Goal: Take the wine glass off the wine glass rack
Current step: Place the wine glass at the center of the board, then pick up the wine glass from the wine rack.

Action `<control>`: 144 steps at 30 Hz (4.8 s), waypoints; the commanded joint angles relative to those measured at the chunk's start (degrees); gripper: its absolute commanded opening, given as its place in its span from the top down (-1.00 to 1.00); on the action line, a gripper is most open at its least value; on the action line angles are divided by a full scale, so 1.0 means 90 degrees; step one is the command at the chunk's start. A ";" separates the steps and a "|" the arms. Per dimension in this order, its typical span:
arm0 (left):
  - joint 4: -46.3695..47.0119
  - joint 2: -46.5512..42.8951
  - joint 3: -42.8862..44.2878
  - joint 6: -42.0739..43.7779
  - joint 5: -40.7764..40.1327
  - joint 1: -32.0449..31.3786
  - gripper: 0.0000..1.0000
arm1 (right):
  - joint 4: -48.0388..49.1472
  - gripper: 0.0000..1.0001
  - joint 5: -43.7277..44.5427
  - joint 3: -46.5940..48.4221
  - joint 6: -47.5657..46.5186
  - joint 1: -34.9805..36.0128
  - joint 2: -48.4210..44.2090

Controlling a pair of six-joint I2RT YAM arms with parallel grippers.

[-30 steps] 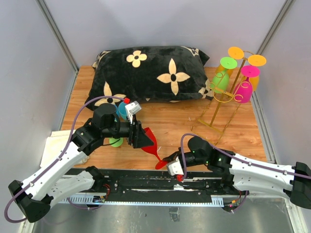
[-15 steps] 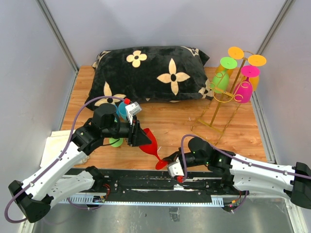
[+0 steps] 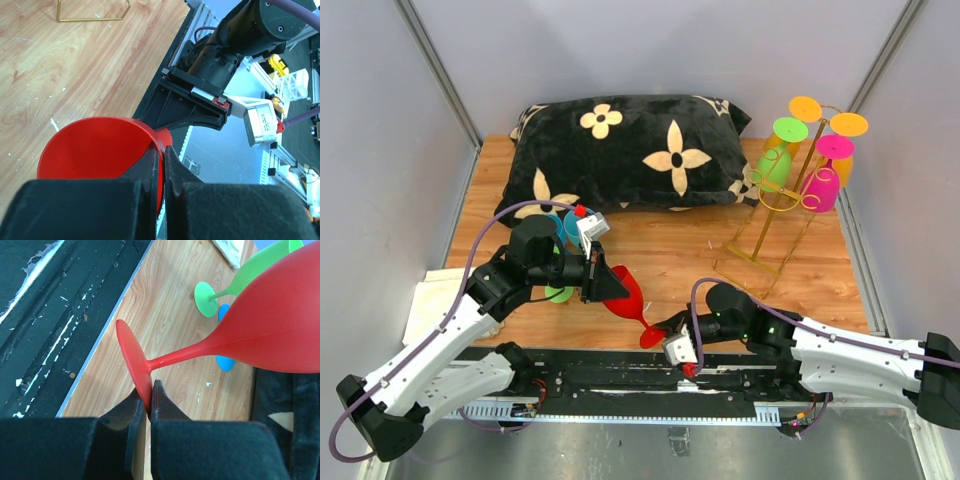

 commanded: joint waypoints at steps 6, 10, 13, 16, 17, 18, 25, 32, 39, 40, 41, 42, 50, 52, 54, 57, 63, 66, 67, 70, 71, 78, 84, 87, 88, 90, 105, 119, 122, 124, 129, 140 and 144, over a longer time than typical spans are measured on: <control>0.0044 -0.0207 0.0093 0.0051 0.0252 -0.0105 0.99 | 0.0160 0.85 0.0706 -0.0160 0.0485 -0.0046 -0.0155; 0.0052 -0.0198 0.0110 0.0039 0.0190 -0.0105 0.99 | 0.0178 0.74 0.0721 -0.0205 0.0500 -0.0048 -0.0247; 0.0055 -0.0204 0.0123 0.0039 0.0148 -0.0105 0.99 | 0.0188 0.62 0.0745 -0.0227 0.0518 -0.0046 -0.0279; 0.0033 -0.0202 0.0155 0.0057 0.0024 -0.0105 0.99 | 0.0212 0.42 0.0779 -0.0225 0.0536 -0.0046 -0.0279; 0.0016 -0.0199 0.0166 0.0063 -0.0072 -0.0105 0.99 | 0.0232 0.40 0.0793 -0.0226 0.0547 -0.0046 -0.0279; -0.0023 -0.0202 0.0184 0.0064 -0.0237 -0.0100 0.99 | 0.0237 0.37 0.0774 -0.0220 0.0548 -0.0045 -0.0287; -0.0297 -0.0198 0.0353 0.0110 -0.1233 -0.0105 0.99 | 0.0305 0.07 0.0694 -0.0245 0.0559 -0.0046 -0.0352; -0.0893 0.0103 0.0462 0.0010 -0.3733 -0.0105 0.99 | 0.0491 0.00 0.0709 -0.0288 0.0590 -0.0046 -0.0449; -0.0502 0.0782 0.0263 -0.0374 -0.5523 -0.0137 0.99 | 0.1182 -0.19 0.0494 -0.0367 0.0923 -0.0046 -0.0793; -0.0507 0.0823 0.0253 -0.0378 -0.5682 -0.0150 0.99 | 0.1244 -0.20 0.0468 -0.0407 0.0931 -0.0046 -0.0905; -0.0469 0.0827 0.0214 -0.0353 -0.5767 -0.0174 0.99 | 0.1310 -0.22 0.0455 -0.0462 0.0933 -0.0046 -0.1035; -0.0411 0.0824 0.0174 -0.0278 -0.5769 -0.0203 0.99 | 0.1399 -0.23 0.0465 -0.0535 0.0934 -0.0046 -0.1167; -0.0232 0.0907 -0.0155 -0.0202 -0.6266 -0.0315 0.99 | 0.1534 -0.31 0.0946 -0.0781 0.0986 -0.0046 -0.1881; -0.0182 0.1067 -0.0172 -0.0223 -0.6271 -0.0333 0.99 | 0.1642 -0.37 0.0975 -0.0801 0.1074 -0.0046 -0.1967; -0.0169 0.1236 -0.0152 -0.0233 -0.6290 -0.0386 0.99 | 0.1690 -0.43 0.0882 -0.0809 0.1146 -0.0046 -0.2028; -0.0186 0.1457 -0.0136 -0.0195 -0.6441 -0.0526 0.99 | 0.1877 -0.49 0.0834 -0.0851 0.1255 -0.0046 -0.2144; -0.0334 0.1698 -0.0163 -0.0219 -0.6719 -0.0636 0.99 | 0.2005 -0.62 0.0828 -0.0978 0.1334 -0.0046 -0.2316; -0.0245 0.1750 -0.0203 -0.0248 -0.6683 -0.0632 0.99 | 0.1998 -0.62 0.0861 -0.0978 0.1335 -0.0046 -0.2281; -0.0208 0.1778 -0.0190 -0.0245 -0.6623 -0.0632 0.99 | 0.2017 -0.62 0.0863 -0.0973 0.1338 -0.0046 -0.2254; -0.0214 0.1918 -0.0084 -0.0251 -0.6607 -0.0632 0.99 | 0.2013 -0.63 0.0863 -0.0945 0.1332 -0.0046 -0.2182; -0.0256 0.1957 -0.0059 -0.0237 -0.6644 -0.0632 0.99 | 0.1968 -0.63 0.0858 -0.0927 0.1339 -0.0046 -0.2162; -0.0497 0.2149 -0.0043 -0.0221 -0.6644 -0.0633 0.95 | 0.1768 -0.66 0.0912 -0.0873 0.1317 -0.0046 -0.2182; -0.0587 0.2135 0.0087 -0.0244 -0.6682 -0.0632 0.85 | 0.1766 -0.67 0.0916 -0.0893 0.1322 -0.0046 -0.2210; -0.0630 0.2048 0.0121 -0.0274 -0.6727 -0.0632 0.82 | 0.1718 -0.67 0.0940 -0.0877 0.1316 -0.0046 -0.2218; -0.0647 0.2024 0.0123 -0.0288 -0.6742 -0.0632 0.81 | 0.1705 -0.67 0.0941 -0.0887 0.1316 -0.0046 -0.2223; -0.0705 0.1984 0.0143 -0.0301 -0.6760 -0.0637 0.76 | 0.1683 -0.67 0.0950 -0.0880 0.1316 -0.0045 -0.2246; -0.0889 0.1868 0.0240 -0.0353 -0.6787 -0.0633 0.51 | 0.1578 -0.68 0.0970 -0.0856 0.1315 -0.0046 -0.2226; -0.0775 0.1402 0.0214 -0.0461 -0.6778 -0.0632 0.02 | 0.1336 -0.99 0.1563 -0.0300 0.2698 -0.0046 -0.1852; -0.0736 0.1161 0.0168 -0.0481 -0.6879 -0.0632 -0.06 | 0.1077 -0.97 0.1948 0.0050 0.3248 -0.0046 -0.1712; -0.0685 0.0963 0.0149 -0.0533 -0.6871 -0.0632 -0.14 | 0.0864 -0.97 0.2306 0.0281 0.3595 -0.0046 -0.1597; -0.0364 0.0339 0.0035 -0.0647 -0.6625 -0.0632 -0.34 | 0.0107 -0.97 0.3525 0.0915 0.4509 -0.0046 -0.1304; -0.0311 -0.0575 0.0054 -0.0571 -0.6348 -0.0632 -0.73 | -0.0296 -0.97 0.4437 0.2775 0.4363 -0.0056 -0.1090; -0.0314 -0.0606 0.0080 -0.0557 -0.6206 -0.0632 -0.97 | -0.1015 -0.97 0.5678 0.4023 0.3331 -0.0064 -0.0441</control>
